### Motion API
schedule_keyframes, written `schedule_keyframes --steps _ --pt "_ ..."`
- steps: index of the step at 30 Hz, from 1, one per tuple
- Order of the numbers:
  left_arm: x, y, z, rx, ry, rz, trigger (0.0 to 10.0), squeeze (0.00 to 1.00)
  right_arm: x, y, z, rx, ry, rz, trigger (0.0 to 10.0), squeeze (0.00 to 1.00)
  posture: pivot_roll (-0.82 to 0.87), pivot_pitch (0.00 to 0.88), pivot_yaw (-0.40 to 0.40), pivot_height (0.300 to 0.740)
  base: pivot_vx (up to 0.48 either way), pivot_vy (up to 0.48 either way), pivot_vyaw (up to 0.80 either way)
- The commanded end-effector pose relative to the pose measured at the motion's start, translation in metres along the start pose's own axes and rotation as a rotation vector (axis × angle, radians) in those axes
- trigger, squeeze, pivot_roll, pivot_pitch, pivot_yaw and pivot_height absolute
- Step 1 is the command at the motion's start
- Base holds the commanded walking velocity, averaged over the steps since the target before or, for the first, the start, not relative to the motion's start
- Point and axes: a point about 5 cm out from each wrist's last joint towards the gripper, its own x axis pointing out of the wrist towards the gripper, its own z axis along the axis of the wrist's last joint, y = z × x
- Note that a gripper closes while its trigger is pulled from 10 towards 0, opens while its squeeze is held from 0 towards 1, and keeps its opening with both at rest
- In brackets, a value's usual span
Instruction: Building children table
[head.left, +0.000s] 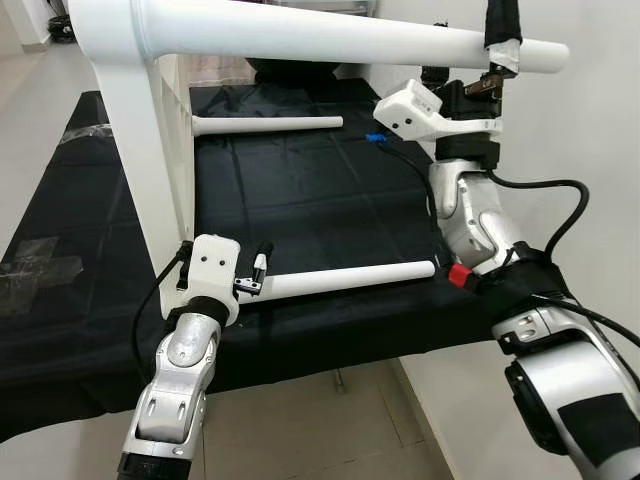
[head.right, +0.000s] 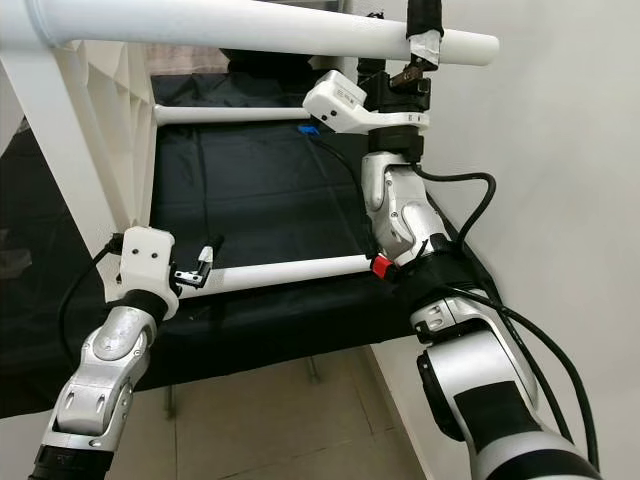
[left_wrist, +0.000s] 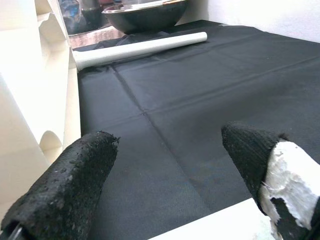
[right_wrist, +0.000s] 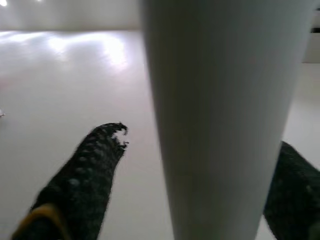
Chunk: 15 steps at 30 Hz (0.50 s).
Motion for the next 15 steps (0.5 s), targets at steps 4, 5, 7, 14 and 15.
schedule_keyframes --steps 4,5,7,14,15 --pt "-0.002 0.003 -0.005 0.004 0.014 0.011 10.0 0.0 0.006 -0.004 0.005 0.019 -0.01 -0.051 0.0 0.0 0.09 0.104 -0.078 0.74 0.0 0.0 0.0" --pt "-0.002 0.003 -0.006 0.005 0.014 0.012 10.0 0.0 0.006 -0.004 0.005 0.023 -0.008 -0.054 0.0 0.0 0.09 0.103 -0.078 0.74 0.0 0.0 0.0" --pt "-0.003 0.004 -0.006 0.007 0.016 0.014 10.0 0.0 0.006 -0.003 0.005 0.027 -0.004 -0.058 0.0 0.0 0.09 0.103 -0.076 0.74 0.0 0.0 0.0" --pt "-0.009 0.018 -0.018 0.023 0.062 0.065 10.0 0.0 0.005 -0.002 0.01 0.056 -0.012 -0.056 0.0 0.0 0.09 0.091 -0.074 0.74 0.0 0.0 0.0" --pt "-0.01 0.019 -0.019 0.025 0.067 0.071 10.0 0.0 0.005 -0.002 0.01 0.058 -0.013 -0.056 0.0 0.0 0.09 0.09 -0.073 0.74 0.0 0.0 0.0"
